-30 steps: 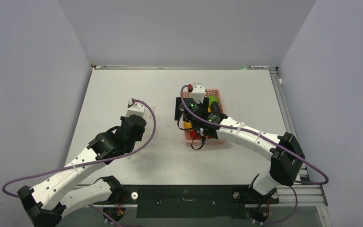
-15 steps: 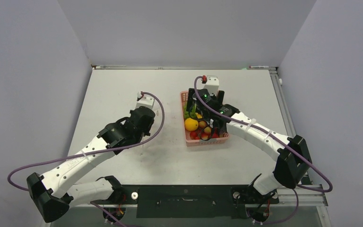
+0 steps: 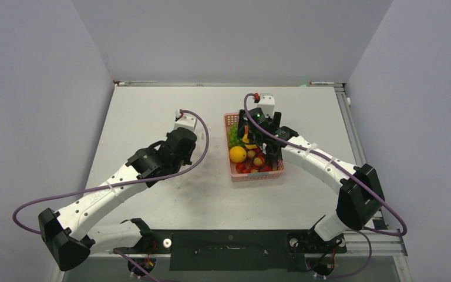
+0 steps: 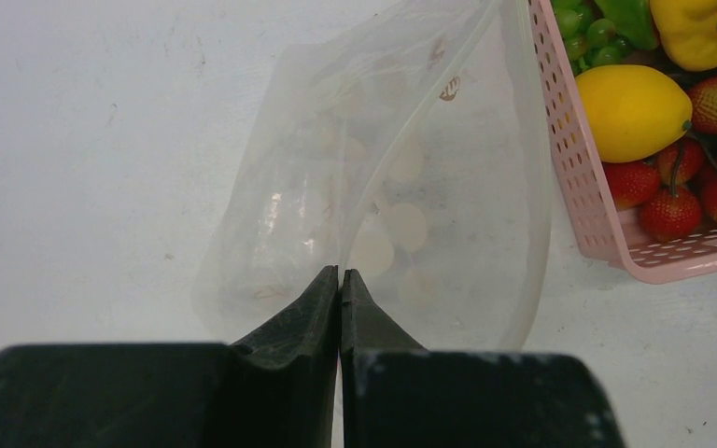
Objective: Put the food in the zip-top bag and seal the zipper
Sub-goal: Pick up the fake vegetable from the bin.
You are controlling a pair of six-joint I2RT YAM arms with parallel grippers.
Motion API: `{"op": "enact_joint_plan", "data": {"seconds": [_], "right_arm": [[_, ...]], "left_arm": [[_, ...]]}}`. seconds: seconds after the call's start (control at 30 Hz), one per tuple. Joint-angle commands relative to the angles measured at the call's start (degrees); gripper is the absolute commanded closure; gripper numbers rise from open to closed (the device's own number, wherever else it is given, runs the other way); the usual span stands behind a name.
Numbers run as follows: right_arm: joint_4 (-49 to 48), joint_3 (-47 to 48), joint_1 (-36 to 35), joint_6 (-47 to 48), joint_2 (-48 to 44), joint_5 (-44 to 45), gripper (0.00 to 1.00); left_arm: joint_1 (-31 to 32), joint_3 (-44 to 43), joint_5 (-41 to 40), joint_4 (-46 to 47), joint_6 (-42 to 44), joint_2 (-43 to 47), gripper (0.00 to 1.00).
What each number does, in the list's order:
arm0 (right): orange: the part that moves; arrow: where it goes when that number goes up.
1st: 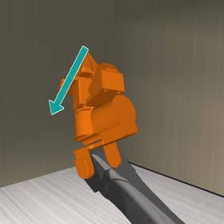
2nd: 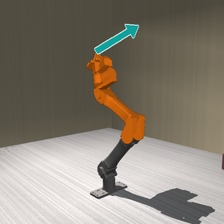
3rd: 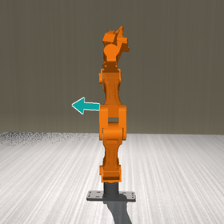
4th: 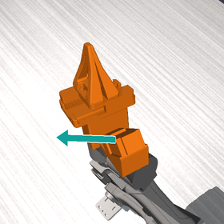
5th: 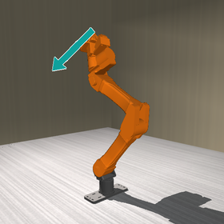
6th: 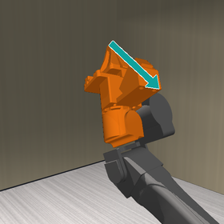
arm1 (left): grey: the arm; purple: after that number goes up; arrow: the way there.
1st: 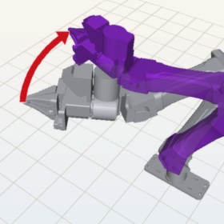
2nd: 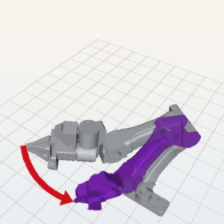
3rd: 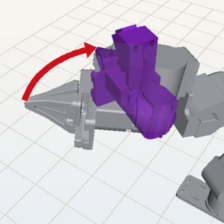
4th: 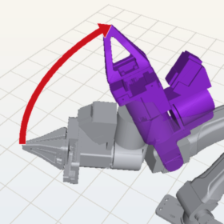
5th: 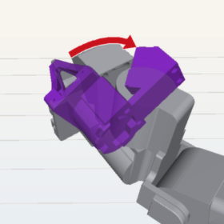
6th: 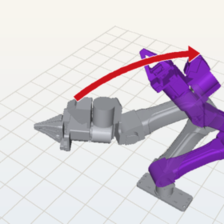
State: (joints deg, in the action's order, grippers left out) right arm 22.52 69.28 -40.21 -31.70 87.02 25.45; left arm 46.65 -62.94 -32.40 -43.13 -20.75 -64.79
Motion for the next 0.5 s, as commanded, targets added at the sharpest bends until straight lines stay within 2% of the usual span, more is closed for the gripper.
{"op": "enact_joint_plan", "data": {"seconds": [0.0, 0.47], "right_arm": [[-0.80, -0.17, 0.31, 1.36, 1.55, -0.45, 0.10], [-0.42, 2.48, 0.57, 2.00, 8.22, -0.92, 0.10]], "left_arm": [[-0.54, 1.62, 1.31, 4.74, -0.42, 1.56, 1.00], [-3.06, 4.50, 5.20, 6.20, 0.05, 5.60, 1.00]]}}
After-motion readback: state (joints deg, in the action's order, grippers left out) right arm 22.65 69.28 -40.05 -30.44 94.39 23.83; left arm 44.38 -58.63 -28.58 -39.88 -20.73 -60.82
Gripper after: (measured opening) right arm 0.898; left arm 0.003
